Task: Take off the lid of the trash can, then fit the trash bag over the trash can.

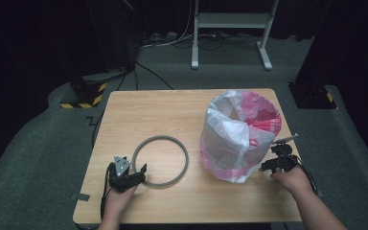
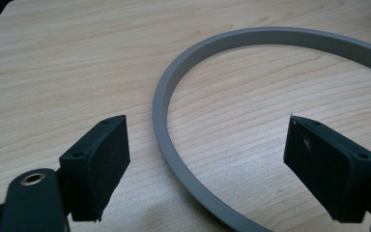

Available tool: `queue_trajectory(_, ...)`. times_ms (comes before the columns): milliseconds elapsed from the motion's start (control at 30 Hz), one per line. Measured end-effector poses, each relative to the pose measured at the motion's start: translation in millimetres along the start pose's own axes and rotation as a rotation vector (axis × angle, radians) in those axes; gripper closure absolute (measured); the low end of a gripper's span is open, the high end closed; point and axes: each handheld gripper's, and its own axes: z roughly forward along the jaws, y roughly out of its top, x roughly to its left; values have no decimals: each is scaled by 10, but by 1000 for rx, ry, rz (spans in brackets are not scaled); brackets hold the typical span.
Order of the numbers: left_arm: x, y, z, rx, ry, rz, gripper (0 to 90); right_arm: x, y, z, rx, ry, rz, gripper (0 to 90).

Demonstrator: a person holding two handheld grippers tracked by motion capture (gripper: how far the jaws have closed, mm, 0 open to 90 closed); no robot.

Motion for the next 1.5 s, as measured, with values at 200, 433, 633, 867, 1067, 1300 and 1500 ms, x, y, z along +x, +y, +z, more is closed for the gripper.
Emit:
queue_trajectory(200,-25,-7,6,14,4,22,152,-30,93,-26,79,9,14,301)
queue_trajectory(433,-44,9,28,31,8,48,153,-11,193,-102,142,1,-17,356)
queue_trajectory(633,-46,10,35,45,-6,56,153,39,269,-191,188,-11,-13,393)
queue_trajectory(867,-29,13,35,44,-19,41,153,14,318,-323,221,-8,31,341)
queue_trajectory(1067,-30,9,25,43,-22,44,151,-7,334,-479,253,7,48,342)
queue_trajectory(1300,-3,-1,42,62,-29,15,149,5,387,-696,264,10,53,357)
queue_trajectory(1500,3,0,45,72,-31,18,148,45,445,-839,277,3,71,360)
